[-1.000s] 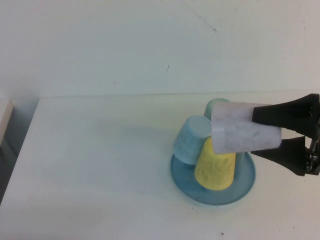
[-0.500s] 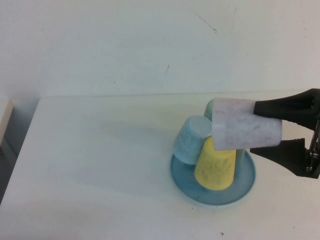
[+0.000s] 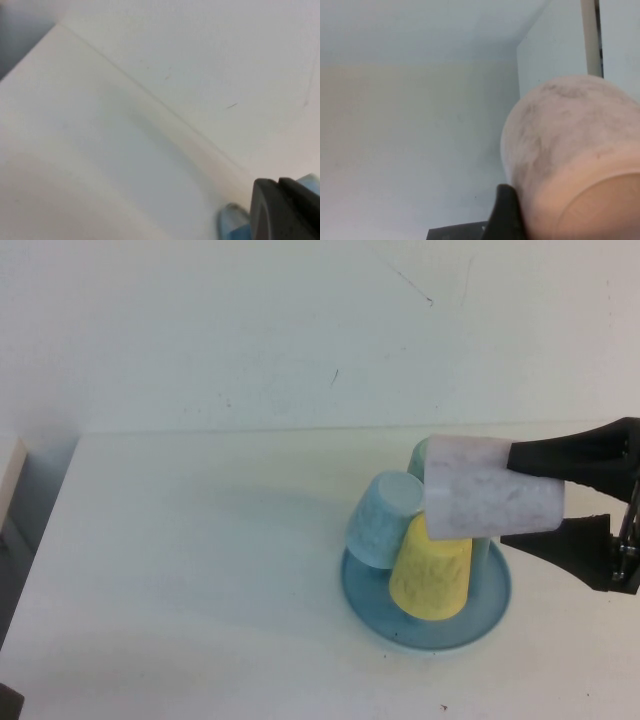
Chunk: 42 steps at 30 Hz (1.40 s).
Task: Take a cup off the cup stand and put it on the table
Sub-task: Hand over the cup
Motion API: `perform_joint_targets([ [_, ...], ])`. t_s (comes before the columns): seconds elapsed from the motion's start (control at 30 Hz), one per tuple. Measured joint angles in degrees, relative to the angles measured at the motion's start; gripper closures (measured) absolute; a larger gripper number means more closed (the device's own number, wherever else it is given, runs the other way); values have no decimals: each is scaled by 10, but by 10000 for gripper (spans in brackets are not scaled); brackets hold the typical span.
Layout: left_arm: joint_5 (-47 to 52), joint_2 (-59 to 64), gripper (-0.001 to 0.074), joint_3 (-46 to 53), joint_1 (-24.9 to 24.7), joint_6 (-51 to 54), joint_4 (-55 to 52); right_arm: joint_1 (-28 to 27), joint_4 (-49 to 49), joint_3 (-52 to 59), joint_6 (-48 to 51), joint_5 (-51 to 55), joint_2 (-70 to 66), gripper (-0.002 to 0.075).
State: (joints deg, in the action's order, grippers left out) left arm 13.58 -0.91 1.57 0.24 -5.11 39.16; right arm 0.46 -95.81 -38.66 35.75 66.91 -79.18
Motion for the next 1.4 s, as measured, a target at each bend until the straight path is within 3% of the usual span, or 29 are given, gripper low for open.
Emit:
perform_joint_targets([
  [0.33, -16, 0, 738, 0, 0, 22, 223, 0, -1, 0, 40, 0, 0, 141],
  [0.5, 80, 16, 738, -17, 0, 207, 354, 0, -2, 0, 65, 0, 0, 141],
  [0.73, 258, 204, 738, -116, 0, 547, 528, 0, -2, 0, 76, 0, 0, 141],
  [1.03, 477, 504, 727, -246, 0, 908, 563, 0, -2, 0, 78, 0, 0, 141],
  [1.13, 514, 578, 678, -276, 0, 973, 563, 0, -2, 0, 78, 0, 0, 141],
  [1.33, 526, 705, 397, -355, -4, 1037, 564, 0, -2, 0, 78, 0, 0, 141],
  [1.4, 526, 729, 340, -381, -22, 1046, 564, 0, -3, 0, 78, 0, 0, 141],
])
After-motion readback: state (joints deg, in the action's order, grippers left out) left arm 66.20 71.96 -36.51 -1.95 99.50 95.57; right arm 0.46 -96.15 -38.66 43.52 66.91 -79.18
